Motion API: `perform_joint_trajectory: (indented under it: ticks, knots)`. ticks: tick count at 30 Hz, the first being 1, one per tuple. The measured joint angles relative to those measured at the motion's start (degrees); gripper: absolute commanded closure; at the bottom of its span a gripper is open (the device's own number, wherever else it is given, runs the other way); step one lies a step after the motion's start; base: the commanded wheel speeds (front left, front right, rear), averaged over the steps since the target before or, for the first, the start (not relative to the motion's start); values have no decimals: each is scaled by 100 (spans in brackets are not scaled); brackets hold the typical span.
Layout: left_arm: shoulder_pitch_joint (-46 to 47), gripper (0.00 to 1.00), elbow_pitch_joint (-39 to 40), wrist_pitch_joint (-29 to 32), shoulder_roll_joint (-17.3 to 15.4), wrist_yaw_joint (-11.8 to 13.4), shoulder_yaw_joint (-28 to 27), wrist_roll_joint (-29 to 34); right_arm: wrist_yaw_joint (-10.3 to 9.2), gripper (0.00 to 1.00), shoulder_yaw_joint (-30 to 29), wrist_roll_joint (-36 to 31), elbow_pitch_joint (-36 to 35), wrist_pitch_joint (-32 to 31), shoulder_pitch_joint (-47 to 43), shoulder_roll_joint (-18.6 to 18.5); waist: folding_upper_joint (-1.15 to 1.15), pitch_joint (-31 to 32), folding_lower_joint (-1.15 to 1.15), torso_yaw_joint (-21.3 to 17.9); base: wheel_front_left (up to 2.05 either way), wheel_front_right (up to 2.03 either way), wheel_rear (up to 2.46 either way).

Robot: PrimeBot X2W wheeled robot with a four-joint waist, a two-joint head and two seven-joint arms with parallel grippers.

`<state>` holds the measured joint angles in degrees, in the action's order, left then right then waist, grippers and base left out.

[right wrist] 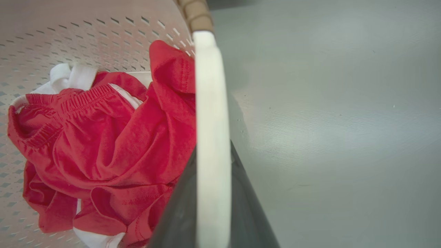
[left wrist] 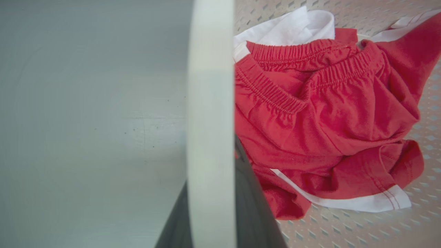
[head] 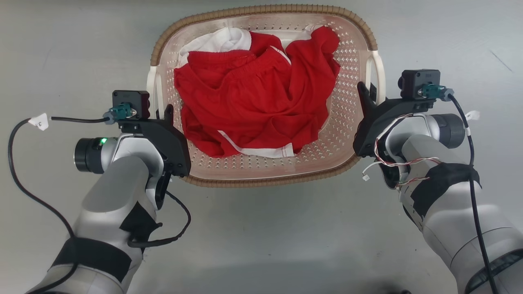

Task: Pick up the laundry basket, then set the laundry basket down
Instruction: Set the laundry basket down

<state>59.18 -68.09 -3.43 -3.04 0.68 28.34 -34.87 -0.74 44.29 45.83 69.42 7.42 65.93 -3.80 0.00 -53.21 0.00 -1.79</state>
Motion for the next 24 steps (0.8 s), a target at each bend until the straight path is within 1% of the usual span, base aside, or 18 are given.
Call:
perform_joint_trajectory:
  ticks: [4, 5, 6, 7, 8, 9, 10, 12, 14, 15, 17, 24]
  knots:
    - [88, 100, -9, -125, 10, -2, 2, 7, 0, 100, -14, -2, 11, 163, 56, -15, -1, -106, -2, 19, 0, 0, 0]
    - [107, 100, -19, -136, 19, -5, 1, 7, 0, 77, -16, -2, 19, 178, 57, -15, -1, -113, -2, 23, 0, 0, 0]
    - [125, 100, -38, -159, 26, -12, 0, 7, 0, 8, -20, -2, 29, 183, 64, -16, -1, -118, -2, 27, 0, 0, 0]
    - [137, 100, -51, -172, 35, -18, 0, 7, -2, 0, -20, -9, 52, 183, 70, -20, -1, -122, -2, 31, 0, 0, 0]
    - [148, 100, -55, -181, 35, -21, 0, 7, -33, 0, -20, -12, 87, 196, 69, -33, -1, -126, -1, 35, 0, 0, 0]
    - [151, 74, -60, -220, 36, -24, 0, 7, -57, 0, -24, -15, 119, 224, 69, -64, -1, -129, -2, 39, 0, 0, 0]
    - [152, 58, -90, -247, 32, -22, 2, 8, -58, 0, -30, -15, 127, 225, 71, -100, 0, -130, -1, 43, 0, 0, 0]
    - [148, 47, -159, -265, 32, -21, 5, 8, -58, 0, -29, -15, 149, 225, 71, -127, 0, -128, 0, 53, 0, 0, 0]
    - [147, 10, -205, -276, 25, -22, 9, 8, -59, 0, -30, -15, 163, 229, 71, -123, 0, -121, 0, 62, 0, 0, 0]
    - [137, 8, -233, -280, 19, -22, 12, 8, -58, 0, -24, -15, 171, 229, 71, -123, 0, -113, 0, 66, 0, 0, 0]
    - [131, 0, -266, -282, 7, -24, 15, 8, -58, 0, -26, -15, 194, 234, 69, -125, 0, -82, 0, 73, 0, 0, 0]
    - [131, 0, -336, -346, 29, -59, 19, 7, -51, 0, -25, -15, 238, 276, 64, -121, 0, 65, 0, 95, 0, 0, 0]
